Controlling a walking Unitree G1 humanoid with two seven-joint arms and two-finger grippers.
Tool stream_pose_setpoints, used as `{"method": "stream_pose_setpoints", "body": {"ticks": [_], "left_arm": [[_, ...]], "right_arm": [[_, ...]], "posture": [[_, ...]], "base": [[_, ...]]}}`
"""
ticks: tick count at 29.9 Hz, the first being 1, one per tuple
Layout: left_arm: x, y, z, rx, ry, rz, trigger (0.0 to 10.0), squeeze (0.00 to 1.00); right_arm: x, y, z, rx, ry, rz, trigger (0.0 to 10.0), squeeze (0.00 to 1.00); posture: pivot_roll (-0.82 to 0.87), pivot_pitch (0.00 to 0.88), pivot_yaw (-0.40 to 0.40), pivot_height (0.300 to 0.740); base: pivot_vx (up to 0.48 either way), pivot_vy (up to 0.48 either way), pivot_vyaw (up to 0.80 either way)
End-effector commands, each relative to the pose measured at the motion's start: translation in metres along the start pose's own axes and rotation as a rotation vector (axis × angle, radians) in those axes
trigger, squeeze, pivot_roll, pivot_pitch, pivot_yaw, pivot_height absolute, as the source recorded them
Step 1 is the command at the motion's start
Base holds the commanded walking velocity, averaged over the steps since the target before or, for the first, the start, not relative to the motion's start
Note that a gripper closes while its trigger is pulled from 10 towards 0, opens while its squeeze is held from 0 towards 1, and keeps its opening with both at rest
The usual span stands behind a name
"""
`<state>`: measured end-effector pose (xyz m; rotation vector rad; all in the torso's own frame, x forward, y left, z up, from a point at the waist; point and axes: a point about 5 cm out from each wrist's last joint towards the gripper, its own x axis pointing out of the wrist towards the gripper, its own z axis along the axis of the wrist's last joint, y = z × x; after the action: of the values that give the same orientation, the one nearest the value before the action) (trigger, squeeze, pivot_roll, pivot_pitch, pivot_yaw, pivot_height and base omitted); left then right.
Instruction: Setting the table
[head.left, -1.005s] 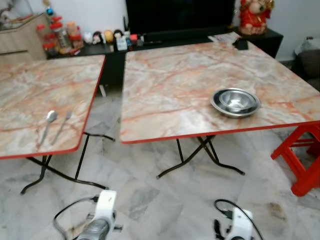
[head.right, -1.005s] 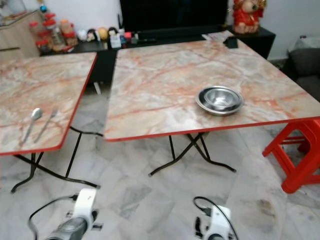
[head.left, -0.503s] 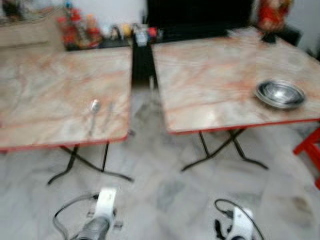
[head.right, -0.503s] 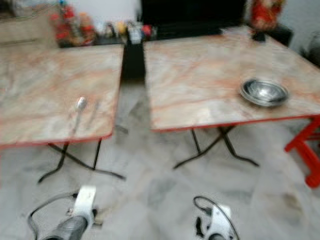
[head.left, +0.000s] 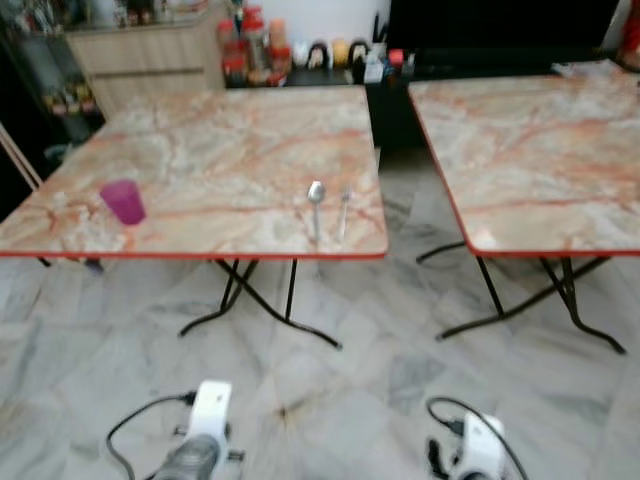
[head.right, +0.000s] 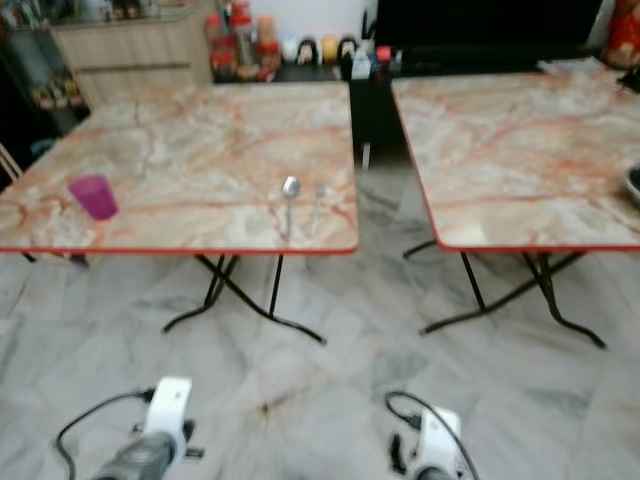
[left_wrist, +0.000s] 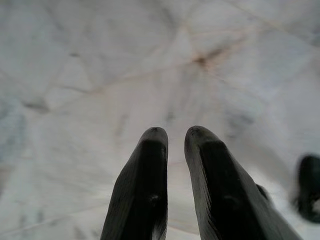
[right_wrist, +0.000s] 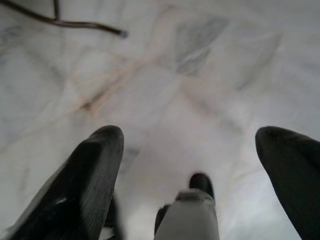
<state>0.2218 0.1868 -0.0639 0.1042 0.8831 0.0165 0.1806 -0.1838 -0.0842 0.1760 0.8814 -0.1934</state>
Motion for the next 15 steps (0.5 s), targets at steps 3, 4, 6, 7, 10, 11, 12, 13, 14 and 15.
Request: {"method": "stream_pose_setpoints", "body": {"ticks": [3, 4, 6, 7, 10, 11, 12, 13, 14, 15], "left_arm": [[0.0009, -0.0048, 0.0049, -0.006, -0.012, -0.005, 10.0, 0.00], [0.0009, -0.0046, 0.0049, -0.007, -0.012, -0.005, 10.0, 0.00], [0.0009, -0.0043, 0.0047, -0.007, -0.011, -0.004, 10.0, 0.00], [0.0009, -0.0039, 0.0047, -0.007, -0.011, -0.003, 10.0, 0.00], [0.0008, -0.0032, 0.0046, -0.008, -0.012, -0.001, 10.0, 0.00], [0.0008, -0.0030, 0.0046, -0.008, -0.012, -0.001, 10.0, 0.00], [0.0008, -0.0026, 0.0047, -0.006, -0.013, 0.002, 10.0, 0.00], [0.0008, -0.0025, 0.0048, -0.006, -0.014, 0.003, 10.0, 0.00], [0.0008, -0.0024, 0.0053, 0.003, -0.018, 0.006, 10.0, 0.00], [0.0008, -0.0024, 0.0055, 0.008, -0.020, 0.006, 10.0, 0.00]], "right_arm": [[0.0000, -0.0084, 0.0033, -0.007, -0.009, -0.021, 10.0, 0.00], [0.0001, -0.0082, 0.0033, -0.007, -0.009, -0.020, 10.0, 0.00], [0.0000, -0.0081, 0.0031, -0.007, -0.008, -0.020, 10.0, 0.00], [-0.0001, -0.0081, 0.0023, -0.004, -0.006, -0.021, 10.0, 0.00], [-0.0004, -0.0081, 0.0013, -0.002, -0.004, -0.022, 10.0, 0.00], [-0.0004, -0.0081, 0.0011, -0.001, -0.004, -0.022, 10.0, 0.00], [-0.0004, -0.0080, 0.0009, 0.001, -0.003, -0.022, 10.0, 0.00], [-0.0004, -0.0080, 0.0009, 0.003, -0.003, -0.022, 10.0, 0.00], [-0.0005, -0.0079, 0.0008, 0.004, -0.003, -0.022, 10.0, 0.00], [-0.0005, -0.0079, 0.0007, 0.004, -0.003, -0.021, 10.0, 0.00]], "posture": [[-0.11, 0.000, 0.045, 0.740], [-0.11, 0.000, 0.045, 0.740], [-0.11, 0.000, 0.045, 0.740], [-0.11, 0.000, 0.045, 0.740], [-0.11, 0.000, 0.045, 0.740], [-0.11, 0.000, 0.046, 0.740], [-0.11, 0.000, 0.046, 0.740], [-0.11, 0.000, 0.046, 0.740], [-0.10, 0.000, 0.045, 0.740], [-0.10, 0.000, 0.045, 0.740]], "base": [[0.000, 0.480, 0.00], [0.000, 0.480, 0.00], [0.000, 0.480, 0.00], [0.000, 0.480, 0.00], [0.000, 0.480, 0.00], [0.000, 0.337, 0.00], [0.000, 0.296, 0.00], [0.000, 0.296, 0.00], [0.000, 0.000, 0.00], [0.000, 0.000, 0.00]]}}
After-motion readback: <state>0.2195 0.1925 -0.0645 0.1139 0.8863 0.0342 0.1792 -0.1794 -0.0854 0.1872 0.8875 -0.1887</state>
